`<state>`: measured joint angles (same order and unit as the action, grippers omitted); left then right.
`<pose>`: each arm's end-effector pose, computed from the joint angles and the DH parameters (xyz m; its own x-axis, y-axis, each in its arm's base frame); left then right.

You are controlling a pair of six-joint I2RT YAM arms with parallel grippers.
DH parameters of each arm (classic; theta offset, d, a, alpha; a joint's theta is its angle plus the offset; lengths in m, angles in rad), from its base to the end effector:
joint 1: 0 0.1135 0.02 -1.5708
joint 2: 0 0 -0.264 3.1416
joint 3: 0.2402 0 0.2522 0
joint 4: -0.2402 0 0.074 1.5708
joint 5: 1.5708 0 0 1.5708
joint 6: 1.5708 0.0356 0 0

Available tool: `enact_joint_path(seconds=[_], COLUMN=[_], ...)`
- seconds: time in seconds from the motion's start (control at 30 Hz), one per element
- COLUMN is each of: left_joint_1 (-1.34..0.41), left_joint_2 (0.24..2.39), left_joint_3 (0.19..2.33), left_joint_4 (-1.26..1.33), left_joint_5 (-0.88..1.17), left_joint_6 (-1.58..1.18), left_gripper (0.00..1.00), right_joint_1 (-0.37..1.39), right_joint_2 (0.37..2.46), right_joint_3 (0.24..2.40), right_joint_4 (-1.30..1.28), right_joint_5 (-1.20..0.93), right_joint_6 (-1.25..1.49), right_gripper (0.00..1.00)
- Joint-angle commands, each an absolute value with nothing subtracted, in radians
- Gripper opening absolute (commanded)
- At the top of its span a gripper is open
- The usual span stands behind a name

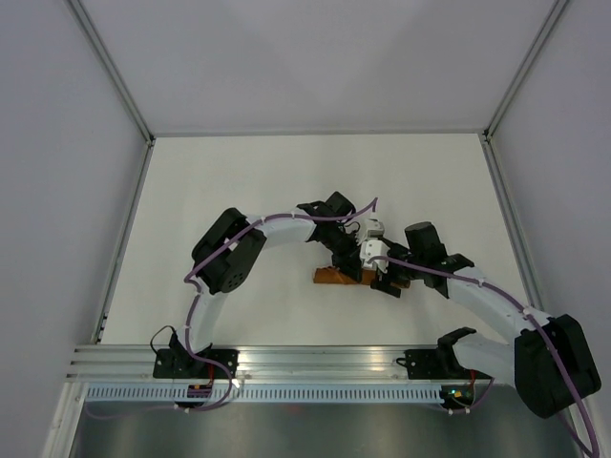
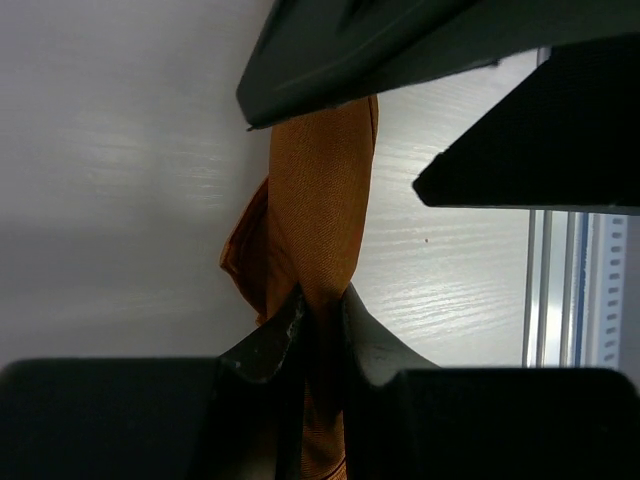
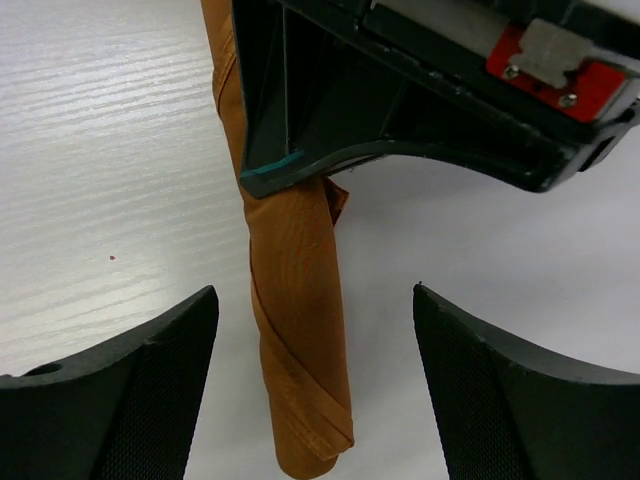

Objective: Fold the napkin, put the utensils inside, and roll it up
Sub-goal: Roll the napkin with the utensil

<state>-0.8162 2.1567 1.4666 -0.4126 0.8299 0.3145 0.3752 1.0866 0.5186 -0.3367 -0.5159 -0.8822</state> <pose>0.2804 -0.3366 0.1363 -0.3587 0.6863 -0.6328 0.8736 0.0079 -0.4866 0.1803 0.0899 0.1834 0.0003 -0.7218 -0.6921 -0.9476 0.2209 -0.2306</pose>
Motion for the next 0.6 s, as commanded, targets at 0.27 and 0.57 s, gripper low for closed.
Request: enact_joint_path(seconds=[0.27, 0.57], left_joint_1=[-0.811, -0.793], left_joint_2=[2.267, 2.232], left_joint_3=[1.46, 1.465], left_joint_4=[-0.595, -0.557], left_joint_5=[0.772, 0.747], left_joint_6=[0.299, 0.278], left_gripper=[0.1, 0.31], right_joint_1=[0.471, 0.482], right_joint_2=[1.196, 1.218], right_joint_3=[0.517, 0.502], right_joint_4=[-0.253, -0.253], right_joint_5=[-0.424, -0.385], right_joint_6=[-0.887, -0.905], right_gripper=[0.73, 0.56])
